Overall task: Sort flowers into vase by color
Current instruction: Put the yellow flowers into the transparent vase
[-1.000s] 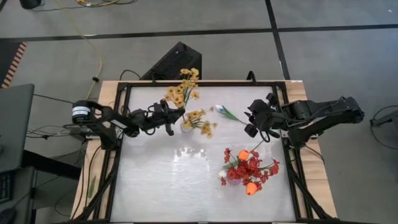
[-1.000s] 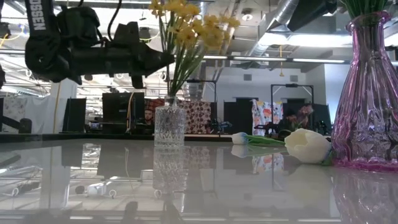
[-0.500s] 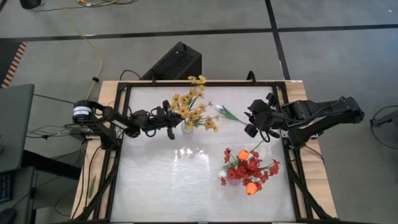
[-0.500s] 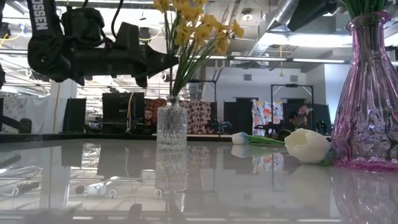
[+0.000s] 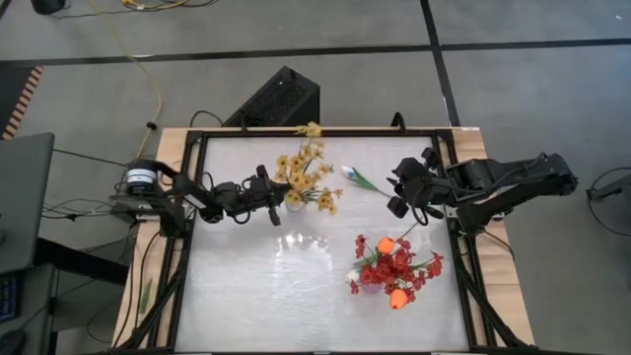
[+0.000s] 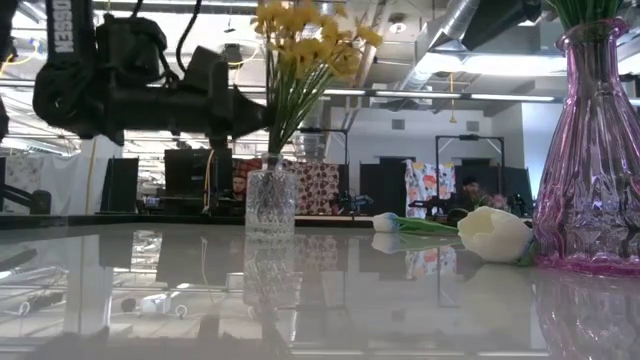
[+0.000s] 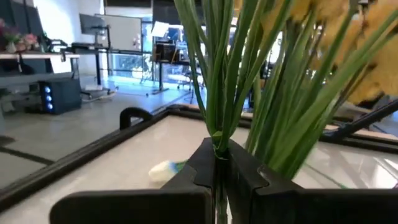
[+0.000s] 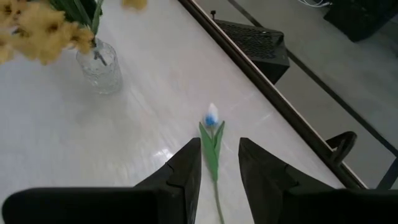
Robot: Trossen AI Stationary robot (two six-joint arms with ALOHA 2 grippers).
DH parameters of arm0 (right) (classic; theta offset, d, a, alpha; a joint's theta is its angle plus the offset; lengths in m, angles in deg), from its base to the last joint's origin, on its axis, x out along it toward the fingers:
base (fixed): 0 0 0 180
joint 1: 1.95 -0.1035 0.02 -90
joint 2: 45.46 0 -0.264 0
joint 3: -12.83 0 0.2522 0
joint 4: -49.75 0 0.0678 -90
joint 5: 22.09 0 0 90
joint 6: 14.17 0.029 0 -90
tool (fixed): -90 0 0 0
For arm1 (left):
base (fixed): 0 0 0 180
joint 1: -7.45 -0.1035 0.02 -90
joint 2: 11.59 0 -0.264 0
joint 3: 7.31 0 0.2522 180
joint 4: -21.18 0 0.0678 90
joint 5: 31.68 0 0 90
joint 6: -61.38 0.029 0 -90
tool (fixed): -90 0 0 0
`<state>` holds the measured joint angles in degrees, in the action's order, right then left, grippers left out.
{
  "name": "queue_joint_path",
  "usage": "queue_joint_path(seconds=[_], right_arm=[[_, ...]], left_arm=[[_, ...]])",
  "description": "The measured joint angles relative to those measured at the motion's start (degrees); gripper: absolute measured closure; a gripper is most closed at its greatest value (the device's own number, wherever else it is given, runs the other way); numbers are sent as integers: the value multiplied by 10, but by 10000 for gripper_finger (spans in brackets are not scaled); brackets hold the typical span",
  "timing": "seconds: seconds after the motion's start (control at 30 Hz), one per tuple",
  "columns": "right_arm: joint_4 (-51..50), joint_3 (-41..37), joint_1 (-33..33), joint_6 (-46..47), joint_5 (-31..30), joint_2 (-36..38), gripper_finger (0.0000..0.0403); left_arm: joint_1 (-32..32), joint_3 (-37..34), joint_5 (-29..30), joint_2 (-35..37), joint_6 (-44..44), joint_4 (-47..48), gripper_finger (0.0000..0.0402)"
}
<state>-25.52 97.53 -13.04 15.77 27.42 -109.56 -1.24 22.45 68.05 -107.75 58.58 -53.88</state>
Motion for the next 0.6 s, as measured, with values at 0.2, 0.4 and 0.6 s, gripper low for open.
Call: queue_joint_path(seconds=[0.2, 0.4, 0.6], right_arm=[[5, 0, -2, 0, 3, 0, 270], [3, 0, 0, -1, 53, 0, 270], [8, -5, 10, 0, 97, 0, 270]], left_arm=[[1, 12, -3, -63, -24, -5, 398], [1, 8, -22, -61, 0, -8, 354], [-1, -11, -25, -56, -15, -4, 278]])
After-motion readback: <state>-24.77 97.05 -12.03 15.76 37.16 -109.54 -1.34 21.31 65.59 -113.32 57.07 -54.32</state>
